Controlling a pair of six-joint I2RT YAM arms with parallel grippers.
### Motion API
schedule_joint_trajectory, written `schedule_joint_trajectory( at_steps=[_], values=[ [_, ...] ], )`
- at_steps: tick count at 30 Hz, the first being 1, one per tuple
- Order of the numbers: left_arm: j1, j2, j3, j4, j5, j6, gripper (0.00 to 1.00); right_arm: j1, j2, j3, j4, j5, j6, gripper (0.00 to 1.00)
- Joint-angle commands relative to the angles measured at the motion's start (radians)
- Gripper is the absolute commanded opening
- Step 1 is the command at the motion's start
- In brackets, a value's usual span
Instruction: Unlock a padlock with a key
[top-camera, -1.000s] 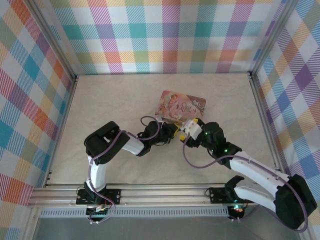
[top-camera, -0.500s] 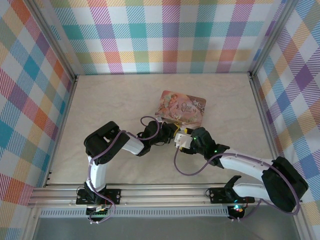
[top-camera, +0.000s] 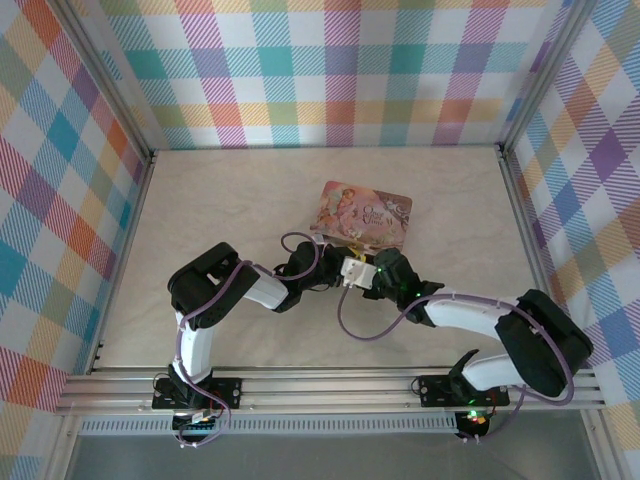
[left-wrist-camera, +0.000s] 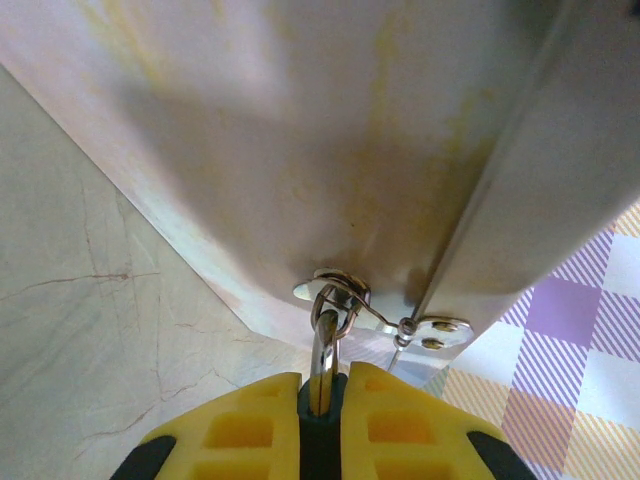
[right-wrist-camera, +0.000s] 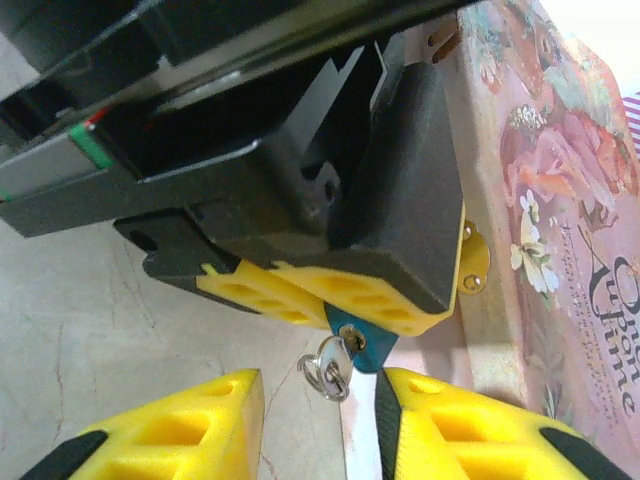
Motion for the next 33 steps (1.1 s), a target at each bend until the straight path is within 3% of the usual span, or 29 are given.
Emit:
schedule_joint_trajectory(
  at_steps=[1, 24, 33],
  values=[
    [0.003, -0.009, 0.004, -0.052, 0.042, -0.028, 0.0, 0.004, 0.015, 0.026, 0.063, 0.009, -0.008, 0.33],
    [0.002, -0.004, 0.002, -0.032, 0.041, -0.036, 0.0, 0.004, 0.056, 0.021, 0.126, 0.093, 0.056, 0.0],
    [0.002, -0.011, 0.002, -0.027, 0.04, -0.035, 0.0, 0.004, 0.021, 0.041, 0.102, 0.102, 0.181, 0.0]
  ],
)
